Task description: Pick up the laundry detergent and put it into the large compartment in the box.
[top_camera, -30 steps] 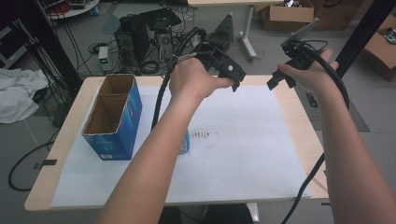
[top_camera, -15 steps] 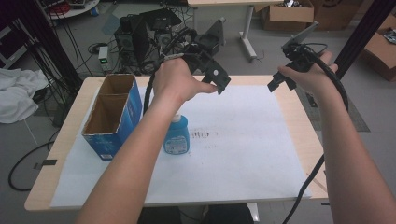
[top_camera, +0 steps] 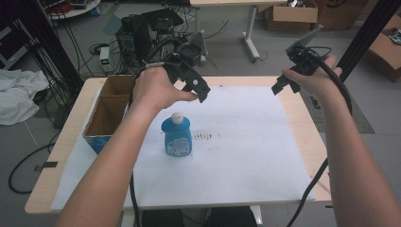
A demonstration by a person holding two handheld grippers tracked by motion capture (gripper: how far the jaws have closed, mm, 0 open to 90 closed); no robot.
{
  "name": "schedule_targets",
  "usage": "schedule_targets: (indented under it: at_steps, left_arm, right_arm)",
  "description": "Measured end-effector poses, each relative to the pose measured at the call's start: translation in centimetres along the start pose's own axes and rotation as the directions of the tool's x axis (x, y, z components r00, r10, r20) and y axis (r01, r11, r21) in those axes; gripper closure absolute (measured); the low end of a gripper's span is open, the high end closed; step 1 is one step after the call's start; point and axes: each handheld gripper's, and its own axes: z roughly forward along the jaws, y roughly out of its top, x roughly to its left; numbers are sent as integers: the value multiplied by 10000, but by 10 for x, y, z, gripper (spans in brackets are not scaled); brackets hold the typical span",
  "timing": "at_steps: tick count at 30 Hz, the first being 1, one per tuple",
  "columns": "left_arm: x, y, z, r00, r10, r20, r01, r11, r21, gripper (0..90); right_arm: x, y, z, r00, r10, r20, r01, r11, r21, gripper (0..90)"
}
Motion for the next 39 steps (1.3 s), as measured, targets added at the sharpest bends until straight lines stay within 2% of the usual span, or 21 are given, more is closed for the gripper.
schedule_targets:
  at_steps: [8, 12, 16, 20, 24, 29, 34, 37, 39]
  left_arm:
    - [11, -16, 15, 9999, 66, 95, -69, 9997, 235, 1]
    - [13, -22, 21, 9994, 339, -34, -338, 9989, 331, 1]
    - [13, -28, 27, 9973, 727, 65, -729, 9968, 329, 1]
    - [15, -32, 33, 9961, 879, -101, -874, 9952, 451, 1]
    - [18, -36, 37, 9933, 1156, -2, -1156, 9929, 281, 1]
    - [23, -42, 43, 9911, 1317, 183, -1321, 9910, 200, 1]
    - [26, -46, 50, 9848, 1711, 307, -1719, 9847, 273, 1]
    - [26, -49, 55, 9775, 2094, 265, -2103, 9771, 341, 1]
    - [25, -51, 58, 9692, 2460, 131, -2463, 9683, 412, 1]
  right_arm:
    - [1, -1, 6, 10000, 14, -54, -14, 10000, 70, 236]
    - [2, -1, 9, 10000, -28, -75, 28, 10000, 95, 236]
    - [4, 0, 13, 9999, -67, -108, 68, 9999, 137, 236]
    - [5, 0, 16, 9999, -90, -141, 92, 9998, 185, 236]
    - [5, 0, 18, 9998, -123, -167, 126, 9997, 215, 236]
    - [5, 0, 19, 9998, -110, -155, 113, 9997, 199, 236]
    - [6, 1, 19, 9998, -158, -137, 160, 9996, 213, 236]
    - [7, 1, 20, 9997, -162, -156, 166, 9996, 233, 236]
    - [7, 1, 21, 9997, -201, -147, 204, 9995, 237, 236]
